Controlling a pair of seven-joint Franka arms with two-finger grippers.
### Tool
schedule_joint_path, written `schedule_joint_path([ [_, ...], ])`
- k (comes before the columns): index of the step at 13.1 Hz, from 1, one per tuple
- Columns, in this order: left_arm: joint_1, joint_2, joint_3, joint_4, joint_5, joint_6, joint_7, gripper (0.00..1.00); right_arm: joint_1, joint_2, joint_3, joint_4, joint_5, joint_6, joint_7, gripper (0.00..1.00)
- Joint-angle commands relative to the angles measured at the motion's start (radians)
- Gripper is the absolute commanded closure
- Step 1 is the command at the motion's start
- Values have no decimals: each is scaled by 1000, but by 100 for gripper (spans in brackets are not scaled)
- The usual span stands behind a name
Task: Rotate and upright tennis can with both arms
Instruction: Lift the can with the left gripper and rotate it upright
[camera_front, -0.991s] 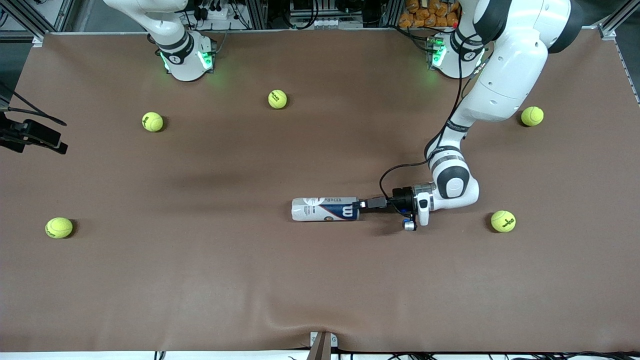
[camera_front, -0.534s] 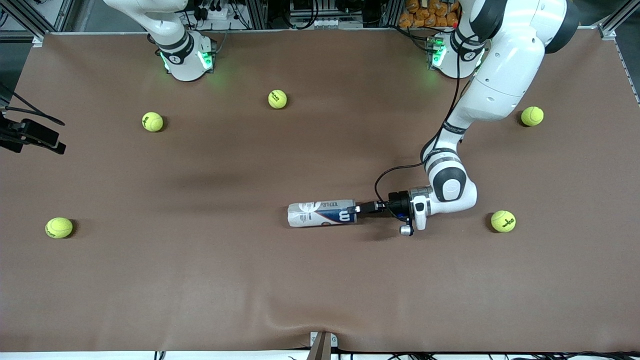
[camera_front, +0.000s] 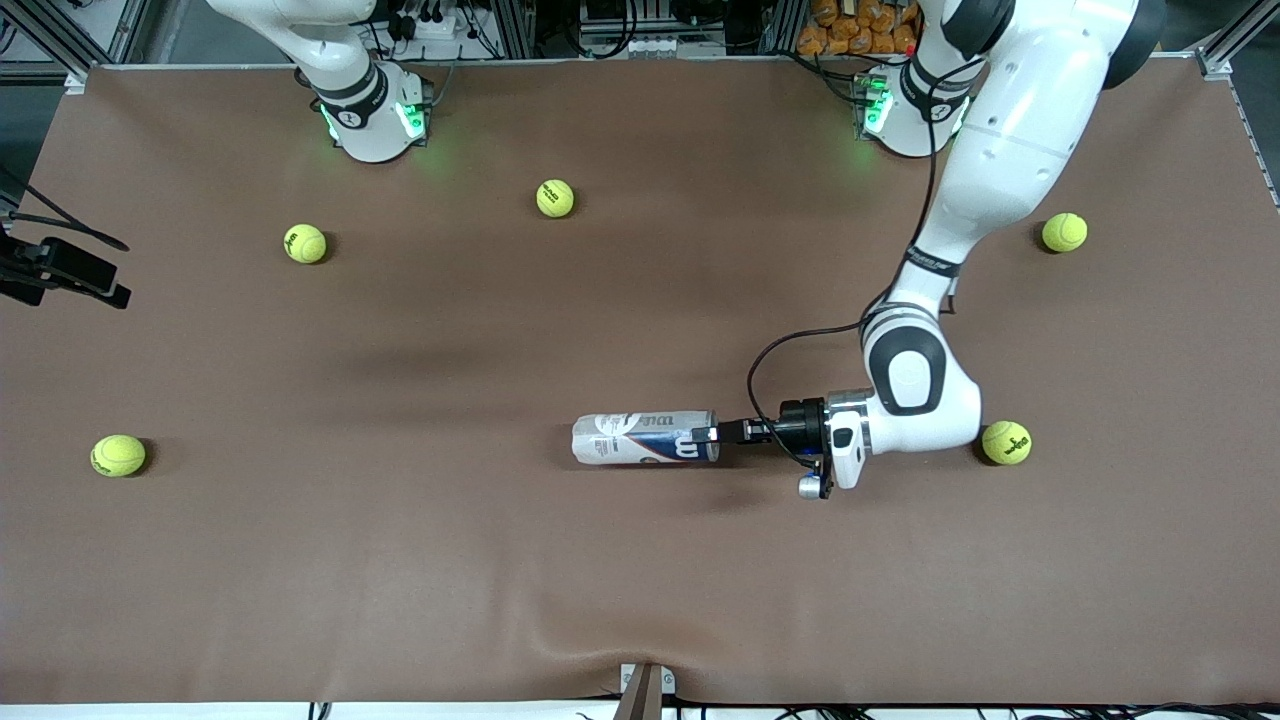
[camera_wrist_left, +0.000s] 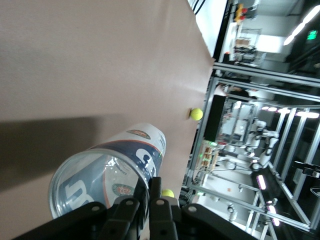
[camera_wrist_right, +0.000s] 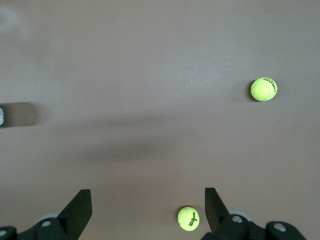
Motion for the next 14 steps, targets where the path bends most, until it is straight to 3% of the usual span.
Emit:
schedule_joint_path([
  [1, -36, -88, 10, -5, 144, 20, -169, 100, -19, -15, 11, -3, 13, -1, -16, 0],
  [7, -89, -196, -3, 83, 684, 14, -595, 100, -18, -15, 11, -3, 13, 2, -16, 0],
  [14, -321, -196, 10, 168, 1213, 5, -932, 100, -18, -15, 11, -3, 13, 2, -16, 0],
])
